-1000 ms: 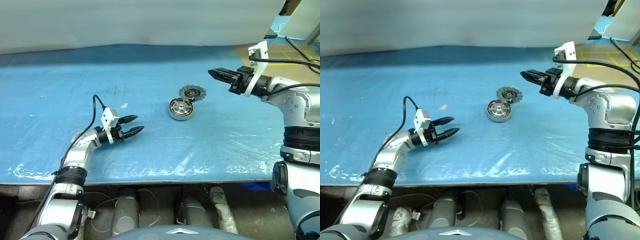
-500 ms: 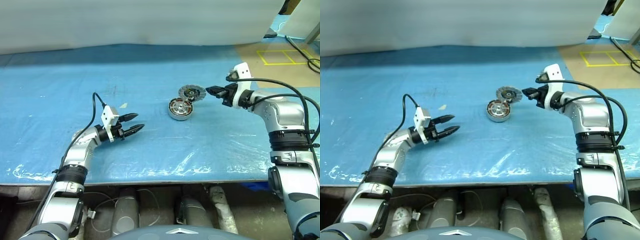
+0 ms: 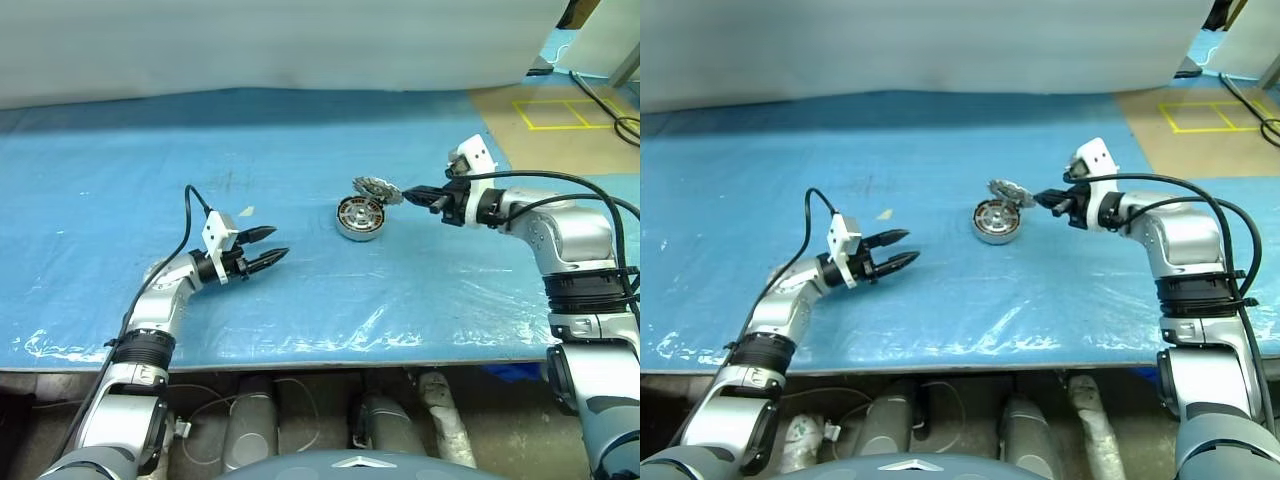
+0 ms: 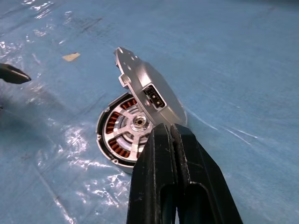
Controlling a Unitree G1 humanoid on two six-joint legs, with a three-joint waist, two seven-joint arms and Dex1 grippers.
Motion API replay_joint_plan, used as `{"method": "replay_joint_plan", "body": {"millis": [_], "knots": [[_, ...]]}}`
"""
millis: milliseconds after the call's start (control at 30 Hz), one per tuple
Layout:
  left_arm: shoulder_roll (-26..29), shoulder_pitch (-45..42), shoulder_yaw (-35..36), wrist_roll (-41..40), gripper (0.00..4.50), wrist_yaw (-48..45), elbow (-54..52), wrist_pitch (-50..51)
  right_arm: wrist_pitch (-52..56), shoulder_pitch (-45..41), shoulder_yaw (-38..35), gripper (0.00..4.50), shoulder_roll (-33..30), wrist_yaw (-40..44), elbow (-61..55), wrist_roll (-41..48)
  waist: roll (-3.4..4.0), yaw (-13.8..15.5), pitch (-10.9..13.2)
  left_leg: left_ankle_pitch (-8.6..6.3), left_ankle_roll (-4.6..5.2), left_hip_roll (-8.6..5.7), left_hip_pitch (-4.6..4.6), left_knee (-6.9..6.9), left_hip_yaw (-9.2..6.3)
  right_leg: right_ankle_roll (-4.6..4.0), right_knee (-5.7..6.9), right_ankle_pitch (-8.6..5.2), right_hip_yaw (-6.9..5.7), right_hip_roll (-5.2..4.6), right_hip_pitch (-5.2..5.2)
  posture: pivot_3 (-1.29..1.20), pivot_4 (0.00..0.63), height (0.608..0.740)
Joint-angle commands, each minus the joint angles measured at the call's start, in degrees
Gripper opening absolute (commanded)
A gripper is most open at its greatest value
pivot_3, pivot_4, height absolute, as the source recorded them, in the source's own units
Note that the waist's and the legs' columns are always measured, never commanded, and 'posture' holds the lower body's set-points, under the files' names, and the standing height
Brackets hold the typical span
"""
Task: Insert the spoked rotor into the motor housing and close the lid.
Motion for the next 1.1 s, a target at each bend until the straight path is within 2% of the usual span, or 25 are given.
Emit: {"method": "replay_joint_plan", "body": {"millis": [33,400,467,633,733,967,1100], "knots": [[0.04,-0.97,0.85,-0.56,3.00,-0.11,-0.50,-0.83,1.56,0.51,0.17,0.04,-0.06,1.19,-5.40,2.27,0.00,-0.02,0.00,0.00,0.00,0.00,0.00,0.00,0.00,0.00,0.00,0.00,0.00,0.00,0.00,0.00,0.150,0.740],[-0.14,-0.96,1.04,-0.46,3.00,0.05,-0.27,-1.17,5.37,4.51,5.95,0.04,2.37,1.69,-15.06,4.37,0.00,0.10,0.00,0.00,-0.01,0.00,0.01,-0.04,0.00,0.00,-0.03,0.00,0.00,0.00,0.00,0.00,0.150,0.740],[-0.09,-0.85,1.08,-0.46,3.00,0.09,-0.48,-1.15,6.01,4.00,3.99,0.04,2.26,2.51,-15.14,6.58,0.00,0.11,0.00,0.00,-0.01,-0.01,0.00,-0.04,0.00,0.00,-0.04,0.00,0.00,-0.02,0.00,0.00,0.150,0.740],[0.15,-0.51,1.36,-0.44,3.00,0.06,-0.75,-1.25,10.40,-1.96,-8.96,0.04,1.81,5.03,-12.79,18.86,0.01,0.25,0.00,0.00,0.00,-0.02,0.00,-0.04,0.00,0.00,-0.04,0.00,0.01,-0.02,0.00,0.00,0.150,0.740],[0.15,-0.13,1.47,-0.42,3.00,0.12,-1.13,-1.08,5.00,-7.00,-12.32,0.04,2.74,-1.87,-3.51,14.56,-0.01,0.03,-0.01,0.00,-0.01,-0.01,0.03,-0.03,0.00,0.00,-0.02,0.00,0.01,-0.02,0.00,0.00,0.150,0.740],[-0.21,-0.56,1.14,-0.12,3.00,0.09,-0.72,-1.09,-5.12,-4.90,-3.30,0.04,3.37,-6.03,4.92,2.25,-0.04,0.00,-0.02,0.01,-0.03,-0.03,0.02,-0.12,0.01,-0.01,-0.08,-0.01,0.00,-0.02,0.00,0.00,0.150,0.740],[-0.28,-0.84,1.23,-0.12,3.00,0.11,-0.60,-1.16,-5.25,-4.20,-3.74,0.04,4.51,-6.77,4.85,2.18,-0.03,0.01,-0.02,0.01,-0.02,-0.05,-0.06,-0.12,0.01,0.00,-0.07,0.00,0.00,-0.02,-0.06,0.00,0.150,0.740]]}}
